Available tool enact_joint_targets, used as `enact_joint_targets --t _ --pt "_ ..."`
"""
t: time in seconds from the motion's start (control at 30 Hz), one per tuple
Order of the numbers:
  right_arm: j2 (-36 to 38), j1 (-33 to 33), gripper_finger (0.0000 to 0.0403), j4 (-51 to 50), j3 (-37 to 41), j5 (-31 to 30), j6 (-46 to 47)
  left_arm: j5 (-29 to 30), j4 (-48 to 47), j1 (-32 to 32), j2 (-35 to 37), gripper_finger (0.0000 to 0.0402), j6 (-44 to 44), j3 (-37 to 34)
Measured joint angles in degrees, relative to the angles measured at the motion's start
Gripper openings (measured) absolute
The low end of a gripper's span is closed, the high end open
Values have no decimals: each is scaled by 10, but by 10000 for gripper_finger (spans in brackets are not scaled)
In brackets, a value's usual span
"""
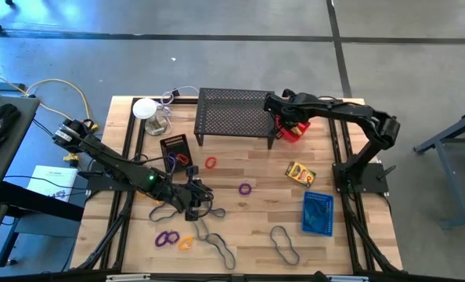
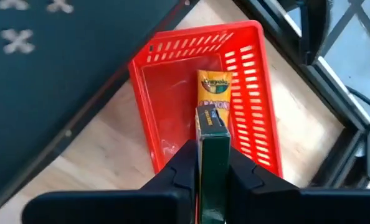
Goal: Pick & Place Office Desk Supplies
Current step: Put the big crayon box into the red basket, then put the blue rubber band into the blue basket
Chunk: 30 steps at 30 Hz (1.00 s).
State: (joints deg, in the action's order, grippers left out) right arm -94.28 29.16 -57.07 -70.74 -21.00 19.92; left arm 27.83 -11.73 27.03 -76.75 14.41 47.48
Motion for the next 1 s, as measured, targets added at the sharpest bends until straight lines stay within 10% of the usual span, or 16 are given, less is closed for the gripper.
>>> enact_joint_targets --t 0.67,1.0 --pt "12 -27 223 23 16 -113 24 0 0 1 0 99 6 0" --pt "149 -150 249 8 -13 -136 111 1 -46 36 0 99 35 0"
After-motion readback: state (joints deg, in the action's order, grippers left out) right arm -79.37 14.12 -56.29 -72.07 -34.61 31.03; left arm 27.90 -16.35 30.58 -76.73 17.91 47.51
